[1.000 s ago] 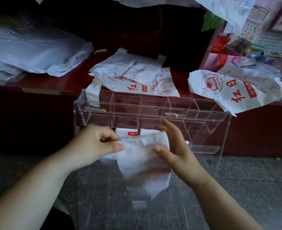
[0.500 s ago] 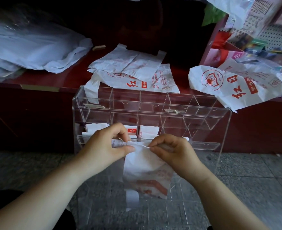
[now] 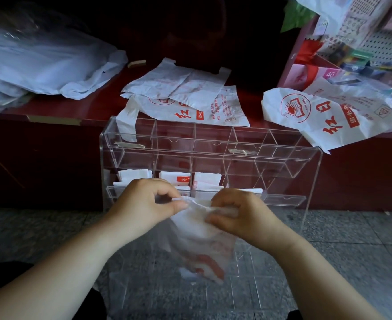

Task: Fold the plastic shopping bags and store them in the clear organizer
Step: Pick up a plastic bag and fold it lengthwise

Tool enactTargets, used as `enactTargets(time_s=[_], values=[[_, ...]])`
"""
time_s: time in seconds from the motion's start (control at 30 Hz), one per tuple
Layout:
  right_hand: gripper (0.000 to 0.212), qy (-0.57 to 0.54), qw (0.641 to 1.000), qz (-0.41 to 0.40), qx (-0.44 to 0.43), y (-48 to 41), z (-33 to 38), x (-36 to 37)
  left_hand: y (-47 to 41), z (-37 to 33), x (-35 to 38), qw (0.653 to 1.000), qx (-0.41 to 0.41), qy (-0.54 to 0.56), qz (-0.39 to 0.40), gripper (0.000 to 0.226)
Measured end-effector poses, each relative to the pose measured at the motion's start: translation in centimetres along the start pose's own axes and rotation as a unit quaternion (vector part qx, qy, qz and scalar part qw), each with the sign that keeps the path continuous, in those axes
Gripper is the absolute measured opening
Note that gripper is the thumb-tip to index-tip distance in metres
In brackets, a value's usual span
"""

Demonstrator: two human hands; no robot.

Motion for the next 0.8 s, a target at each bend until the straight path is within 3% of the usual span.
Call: enactTargets(time_s=[0.07,0.17,0.3,0.43,0.53,0.6,0.7,0.8], values=[[0.038,0.079,0.994,0.075,0.03,0.3,-1.0,0.7,-0.1,0.3,-0.7,1.0,-0.006,0.009,-0.008,0.035],[0.034,0.053,0.996,0.027,0.06,0.4,-1.6,-1.2,-0.2,0.5,-1.6,1.0,-0.015,-0.01,-0.011,0.041],[0.022,-0.032,0.995,-0.058,0.081,0.5,-1.6,-3.6,-0.1,0.6,-2.1,0.998,-0.039,0.031,-0.043,0.035],[0.021,-0.238,0.955,-0.148,0.1,0.7,-2.3,-3.9,-0.3,0.3,-2.5,0.992,-0.033,0.089,-0.082,0.029],[0.026,-0.305,0.933,-0.162,0.097,0.6,-2.3,-3.6,-0.5,1.1,-2.8,0.988,-0.057,0.114,-0.085,0.04],[0.018,-0.343,0.917,-0.171,0.115,0.7,-2.7,-3.6,-0.5,1.4,-2.5,0.988,-0.074,0.115,-0.066,0.042],[0.015,-0.332,0.917,-0.182,0.128,0.9,-3.0,-3.8,-0.5,1.6,-2.1,0.991,-0.1,0.083,-0.015,0.037],[0.02,-0.281,0.939,-0.173,0.098,0.7,-2.3,-3.7,-0.3,0.1,-2.2,0.998,-0.052,-0.038,0.018,0.046]])
Point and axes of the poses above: each hand's wrist, its own y-axis away from the middle knuckle, its own x-axis out of the palm, z = x × y, the point moved 9 cm from there along -y, towards the middle knuckle, and after that the axes turned 1 degree about z, right-handed, at the moved point
